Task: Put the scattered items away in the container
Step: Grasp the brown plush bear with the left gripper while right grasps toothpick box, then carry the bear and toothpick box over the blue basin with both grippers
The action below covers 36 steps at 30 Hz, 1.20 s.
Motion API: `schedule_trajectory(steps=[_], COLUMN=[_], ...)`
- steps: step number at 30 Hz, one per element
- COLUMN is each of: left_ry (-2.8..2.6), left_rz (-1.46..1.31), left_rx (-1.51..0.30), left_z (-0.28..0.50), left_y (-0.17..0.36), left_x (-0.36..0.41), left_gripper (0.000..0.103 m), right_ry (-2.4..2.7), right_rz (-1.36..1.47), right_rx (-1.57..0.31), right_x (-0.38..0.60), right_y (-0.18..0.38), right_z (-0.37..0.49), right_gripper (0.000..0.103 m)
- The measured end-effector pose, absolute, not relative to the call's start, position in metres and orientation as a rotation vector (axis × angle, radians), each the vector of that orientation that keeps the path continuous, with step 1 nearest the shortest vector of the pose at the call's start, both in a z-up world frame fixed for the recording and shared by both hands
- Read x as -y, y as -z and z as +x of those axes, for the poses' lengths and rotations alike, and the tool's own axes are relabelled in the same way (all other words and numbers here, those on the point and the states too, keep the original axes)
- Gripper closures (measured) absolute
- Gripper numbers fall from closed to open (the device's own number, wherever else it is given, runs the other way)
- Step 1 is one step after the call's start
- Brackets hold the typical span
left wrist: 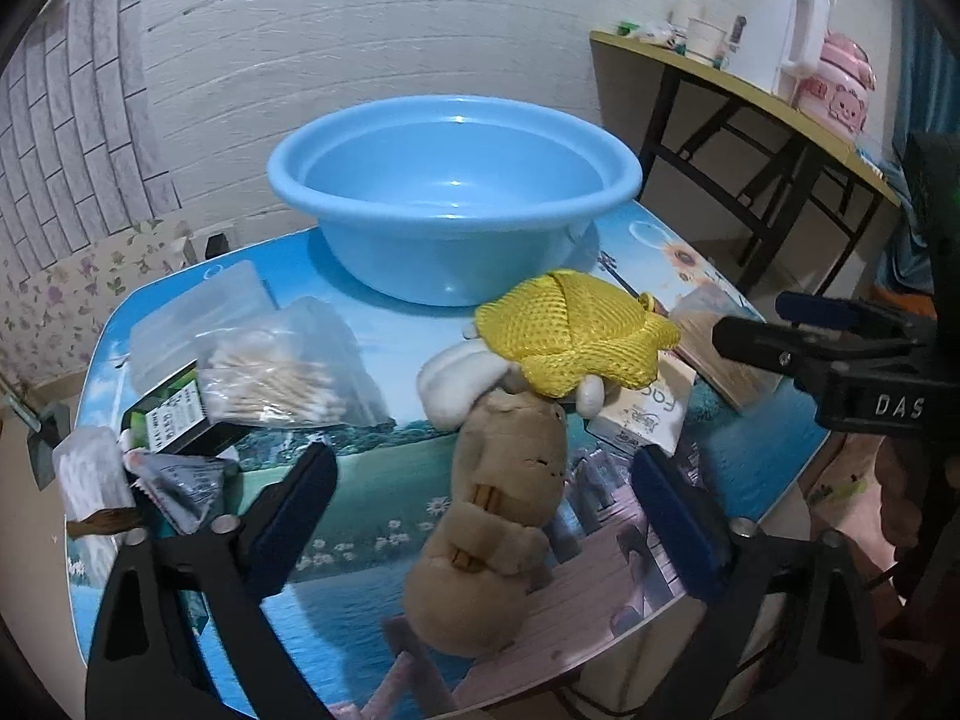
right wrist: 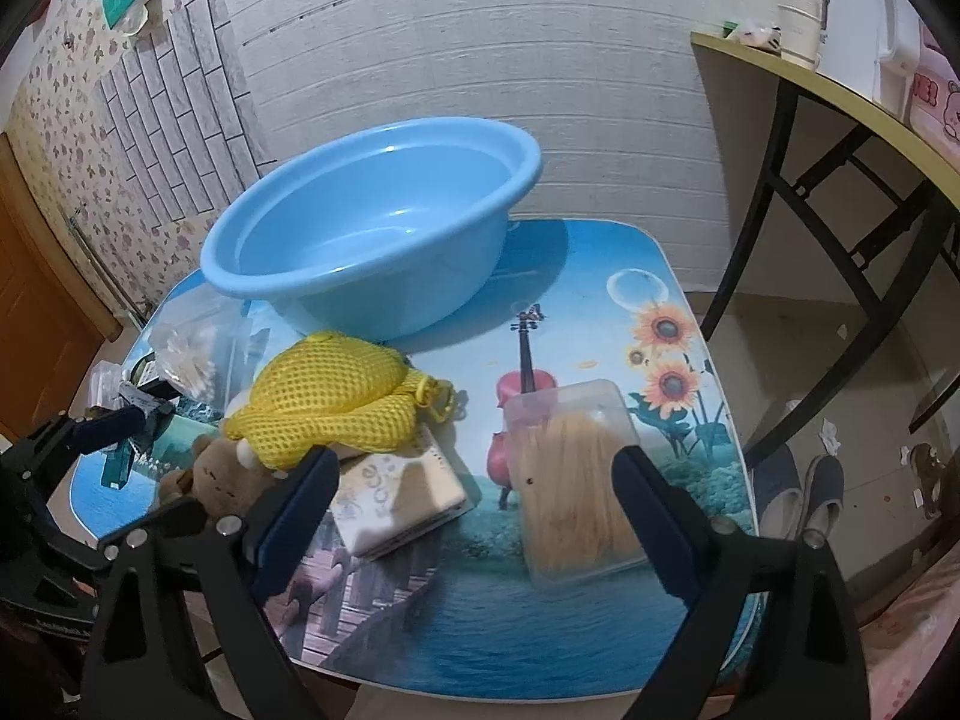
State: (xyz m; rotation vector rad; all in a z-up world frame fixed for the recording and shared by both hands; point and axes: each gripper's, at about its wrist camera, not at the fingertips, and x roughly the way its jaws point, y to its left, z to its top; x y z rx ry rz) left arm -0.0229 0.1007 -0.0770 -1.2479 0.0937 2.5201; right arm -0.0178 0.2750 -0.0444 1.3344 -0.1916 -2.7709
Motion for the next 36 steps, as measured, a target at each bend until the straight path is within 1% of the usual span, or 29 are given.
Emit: schedule_trajectory(steps=[1,6,11,14,15,16,18,23,29,36], left_ry=[-2.518,-2.497,-2.500,-2.475,-2.477,-2.481,-2.469,-2.464,-2.463,-2.469], left_rz=[-1.251,-1.278,-1.313,-1.324,-1.315,-1.310,-1.307,-1.294,-1.288,-1.288], left_rx=[-0.100,-0.126,-0.175,-0.135,-0.132,-0.136,-0.130,-0.147,-0.133,-0.215], left_z=[-0.023,-0.029,-0.032,-0.035,-0.034,-0.034,-0.035,-0.033,-0.034,-0.029], left_y=[0.078,0.086,0.094,0.097,0.097,0.098,0.099,0.099,0.101,0.108], left_x=[-0.102,-0.108,-0.112,-0.110,-0.110,-0.111,-0.113,-0.114,-0.113,-0.119], left_gripper=[0.015,0.026,0.027,0.027,0.029,0.042,0.058,0.058,0.058,0.058], right_ry=[2.772,2.775,2.774,2.770,2.766,2.761,2.750,2.775,2.787,2.760], right_rz=[1.335,1.342,1.356,1.356,1.352,1.350,1.355,1.378,1.424,1.473], right_rx=[0.194,0.209,0.234,0.239,0.241,0.246,0.253,0.217,0.230,0.254], right_x=[-0.277,-0.284,-0.293,-0.296,-0.297,-0.298,-0.299,-0.303,-0.315,-0.318], right_y=[0.045,0.048,0.053,0.055,0.056,0.057,0.060,0.066,0.077,0.091], right_z=[-0.018,-0.019,-0.019,-0.018,-0.018,-0.017,-0.017,-0.016,-0.018,-0.021], right_gripper=[0.009,0.009,0.009,0.009,0.009,0.009,0.009,0.009,0.009,0.009])
